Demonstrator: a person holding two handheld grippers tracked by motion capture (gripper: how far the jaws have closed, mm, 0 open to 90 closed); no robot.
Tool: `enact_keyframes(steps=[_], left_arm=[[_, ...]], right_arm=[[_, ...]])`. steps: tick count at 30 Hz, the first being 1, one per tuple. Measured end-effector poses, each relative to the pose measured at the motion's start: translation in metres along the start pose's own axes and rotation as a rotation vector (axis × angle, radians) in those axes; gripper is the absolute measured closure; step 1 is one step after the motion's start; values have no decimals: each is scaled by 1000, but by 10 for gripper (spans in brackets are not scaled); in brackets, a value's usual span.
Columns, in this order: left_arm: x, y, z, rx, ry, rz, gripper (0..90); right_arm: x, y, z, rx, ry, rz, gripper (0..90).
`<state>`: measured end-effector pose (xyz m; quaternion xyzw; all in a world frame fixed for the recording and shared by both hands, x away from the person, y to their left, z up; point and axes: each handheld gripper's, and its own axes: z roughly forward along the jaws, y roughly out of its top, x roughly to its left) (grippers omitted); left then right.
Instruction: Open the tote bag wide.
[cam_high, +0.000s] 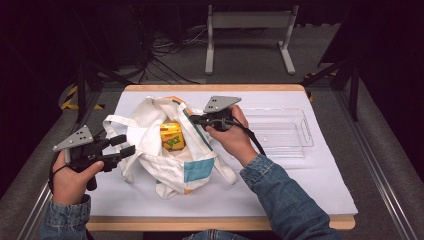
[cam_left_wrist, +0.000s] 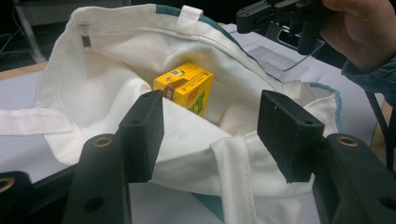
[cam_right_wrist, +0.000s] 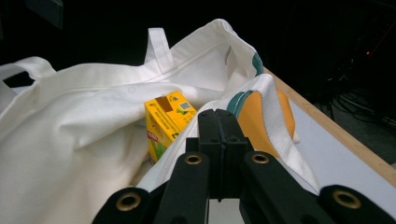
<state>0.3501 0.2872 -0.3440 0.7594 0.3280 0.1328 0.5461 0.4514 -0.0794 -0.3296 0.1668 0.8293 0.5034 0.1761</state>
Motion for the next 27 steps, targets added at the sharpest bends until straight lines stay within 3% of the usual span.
enact_keyframes(steps=[1,4,5,7,11,18,22,24,27], left_arm=[[0,0,0,0,0,0,422],[0,0,0,1,2,-2,422],[0,0,0,0,2,-1,421],[0,0,0,3,3,-1,419],[0,0,0,1,1,1,418],[1,0,0,-3,3,-7,417],[0,0,-2,-4,3,-13,415],[2,1,-2,-6,11,2,410],[1,1,-2,-8,12,-8,394]], right_arm=[[-1,0,0,-3,16,27,868],[-3,-2,7,-13,54,124,496],[-2,-2,11,-15,54,119,405],[2,-3,17,1,33,92,344],[5,-5,28,42,33,106,345],[5,-7,40,107,30,99,521],[6,-4,38,94,32,80,706],[5,-2,35,83,25,64,748],[3,-1,30,77,12,53,780]])
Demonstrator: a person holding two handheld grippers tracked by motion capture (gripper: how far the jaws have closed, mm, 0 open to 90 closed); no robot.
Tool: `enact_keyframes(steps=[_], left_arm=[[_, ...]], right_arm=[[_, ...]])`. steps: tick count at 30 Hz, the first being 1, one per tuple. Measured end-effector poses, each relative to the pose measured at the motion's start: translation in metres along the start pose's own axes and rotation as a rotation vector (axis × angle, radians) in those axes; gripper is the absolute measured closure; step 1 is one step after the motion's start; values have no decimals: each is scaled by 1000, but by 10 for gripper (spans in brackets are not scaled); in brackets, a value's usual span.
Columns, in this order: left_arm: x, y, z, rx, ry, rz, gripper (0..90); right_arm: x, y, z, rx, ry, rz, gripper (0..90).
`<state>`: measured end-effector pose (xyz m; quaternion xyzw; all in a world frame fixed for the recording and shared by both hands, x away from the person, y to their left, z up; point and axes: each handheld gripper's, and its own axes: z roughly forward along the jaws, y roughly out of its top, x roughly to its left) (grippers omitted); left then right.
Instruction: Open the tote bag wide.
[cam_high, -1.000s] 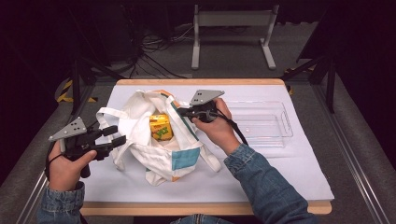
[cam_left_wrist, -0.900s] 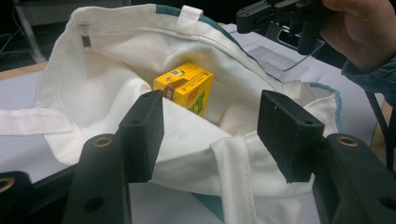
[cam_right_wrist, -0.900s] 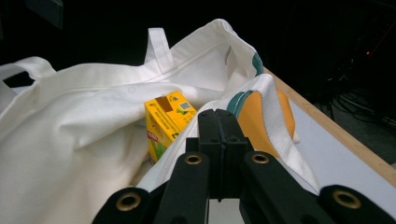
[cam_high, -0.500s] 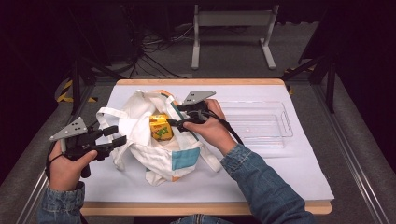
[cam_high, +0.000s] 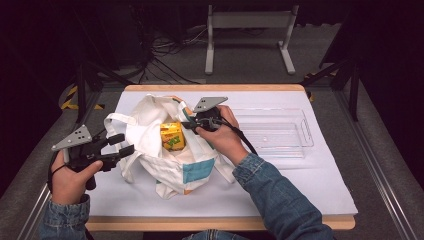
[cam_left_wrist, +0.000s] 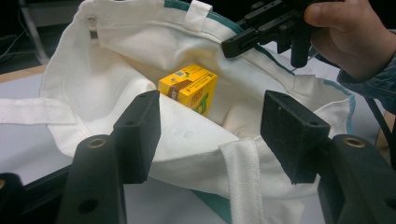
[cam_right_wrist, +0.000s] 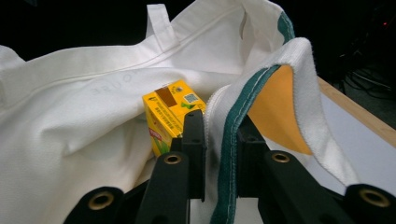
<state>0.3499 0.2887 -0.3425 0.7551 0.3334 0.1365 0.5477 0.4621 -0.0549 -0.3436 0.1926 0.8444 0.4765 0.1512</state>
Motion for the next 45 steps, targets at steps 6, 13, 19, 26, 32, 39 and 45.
enact_keyframes(steps=[6,13,19,26,32,39,45], left_arm=[[-4,2,1,6,-12,10,391],[-5,1,5,49,-37,28,376],[-7,1,8,72,-55,50,376],[-7,0,8,67,-53,39,377],[-7,0,8,64,-52,38,378],[-7,1,8,66,-50,42,379],[-6,0,8,65,-49,38,379]], right_arm=[[-8,-2,-8,6,-56,-7,811],[-19,-8,-10,38,-121,3,822],[-28,-20,-1,121,-179,34,822],[-26,-27,14,208,-176,66,822],[-25,-26,21,269,-187,41,822],[-21,-25,25,296,-191,19,824],[-17,-21,25,234,-153,70,831]])
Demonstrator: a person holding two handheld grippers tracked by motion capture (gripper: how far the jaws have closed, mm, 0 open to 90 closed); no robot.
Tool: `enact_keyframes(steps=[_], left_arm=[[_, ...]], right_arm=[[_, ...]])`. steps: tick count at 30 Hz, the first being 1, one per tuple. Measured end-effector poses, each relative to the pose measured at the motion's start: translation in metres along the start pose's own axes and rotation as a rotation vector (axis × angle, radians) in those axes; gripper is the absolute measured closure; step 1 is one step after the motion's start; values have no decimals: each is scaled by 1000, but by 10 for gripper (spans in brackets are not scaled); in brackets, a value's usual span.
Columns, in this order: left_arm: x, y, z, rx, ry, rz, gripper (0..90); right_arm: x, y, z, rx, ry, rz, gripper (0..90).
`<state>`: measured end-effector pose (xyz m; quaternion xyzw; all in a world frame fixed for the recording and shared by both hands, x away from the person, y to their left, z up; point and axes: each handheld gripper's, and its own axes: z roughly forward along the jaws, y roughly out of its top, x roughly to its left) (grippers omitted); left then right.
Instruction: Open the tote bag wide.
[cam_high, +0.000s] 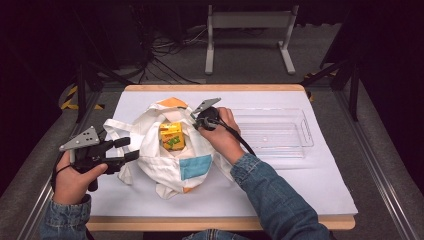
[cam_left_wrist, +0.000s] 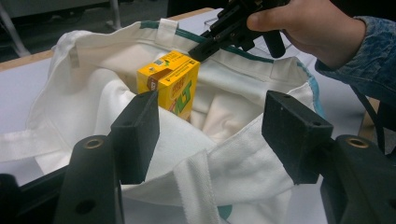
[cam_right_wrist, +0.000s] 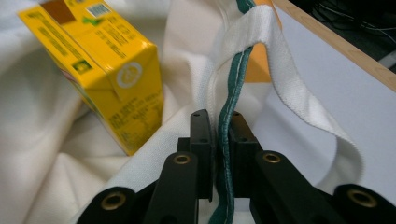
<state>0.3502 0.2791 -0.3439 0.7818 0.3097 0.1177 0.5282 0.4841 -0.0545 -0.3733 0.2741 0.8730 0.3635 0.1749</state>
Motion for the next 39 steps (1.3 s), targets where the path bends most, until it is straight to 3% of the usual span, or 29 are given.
enact_keyframes(steps=[6,16,21,27,31,39], left_arm=[[1,0,-1,-2,4,8,380],[1,1,0,-6,1,8,380],[1,0,-1,-8,3,-4,380],[2,2,-4,-15,11,8,378],[5,4,-5,-27,32,3,324],[10,9,-4,-53,29,-13,323]], right_arm=[[4,-2,7,-42,41,59,830],[6,-16,29,19,29,91,825],[6,-19,34,56,37,111,826],[3,-22,37,80,52,129,825],[1,-19,29,54,53,130,774],[-1,-11,-15,-116,28,134,604]])
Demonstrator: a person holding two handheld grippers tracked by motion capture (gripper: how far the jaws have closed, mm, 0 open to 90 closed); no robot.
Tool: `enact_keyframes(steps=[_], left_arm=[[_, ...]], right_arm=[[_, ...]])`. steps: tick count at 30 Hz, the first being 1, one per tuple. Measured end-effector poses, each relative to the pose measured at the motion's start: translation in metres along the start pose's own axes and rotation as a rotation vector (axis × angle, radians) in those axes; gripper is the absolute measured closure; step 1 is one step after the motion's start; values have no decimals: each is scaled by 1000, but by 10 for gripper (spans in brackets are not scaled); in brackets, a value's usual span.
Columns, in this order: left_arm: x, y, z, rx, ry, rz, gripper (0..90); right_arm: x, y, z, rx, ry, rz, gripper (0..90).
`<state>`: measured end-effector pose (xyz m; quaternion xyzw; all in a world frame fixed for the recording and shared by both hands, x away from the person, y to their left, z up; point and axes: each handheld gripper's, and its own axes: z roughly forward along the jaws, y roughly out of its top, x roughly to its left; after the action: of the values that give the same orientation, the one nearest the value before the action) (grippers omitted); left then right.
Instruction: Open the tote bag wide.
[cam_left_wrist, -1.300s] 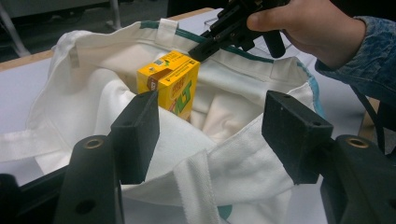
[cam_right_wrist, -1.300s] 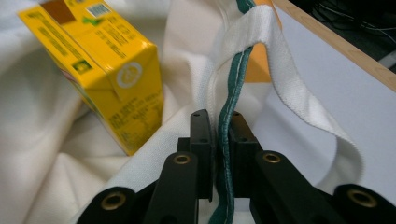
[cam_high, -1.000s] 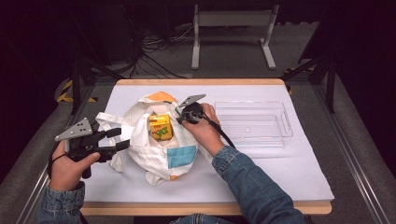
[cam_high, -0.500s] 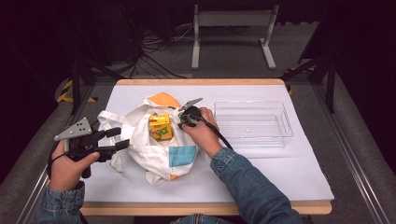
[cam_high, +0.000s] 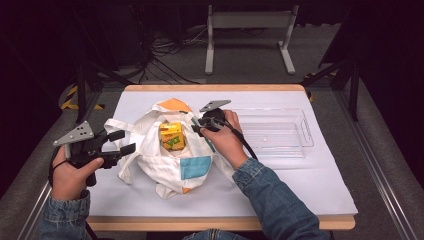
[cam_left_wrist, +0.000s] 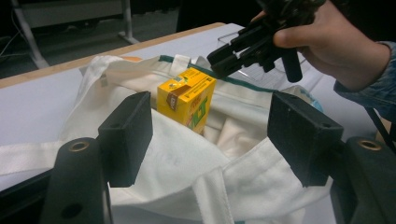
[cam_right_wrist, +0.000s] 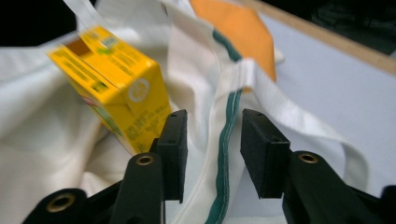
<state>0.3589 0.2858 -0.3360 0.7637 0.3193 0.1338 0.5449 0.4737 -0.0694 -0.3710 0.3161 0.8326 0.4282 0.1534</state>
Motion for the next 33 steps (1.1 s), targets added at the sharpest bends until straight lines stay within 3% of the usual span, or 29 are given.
enact_keyframes(steps=[3,6,10,18,24,27,33], left_arm=[[0,1,2,0,-4,0,323],[0,2,5,3,-9,-7,324],[1,4,7,-1,-8,1,322],[5,8,5,9,29,-39,314],[6,9,3,-14,46,-60,302],[7,9,2,-22,44,-60,302],[6,10,2,-31,41,-65,302]], right_arm=[[6,3,-20,-49,16,-55,620],[12,4,-30,-71,51,-67,630],[25,3,-48,-118,130,-86,659],[47,-6,-72,-190,266,-143,705],[62,-16,-74,-207,345,-162,738],[69,-22,-65,-197,385,-210,749],[79,-33,-56,-187,411,-240,780]])
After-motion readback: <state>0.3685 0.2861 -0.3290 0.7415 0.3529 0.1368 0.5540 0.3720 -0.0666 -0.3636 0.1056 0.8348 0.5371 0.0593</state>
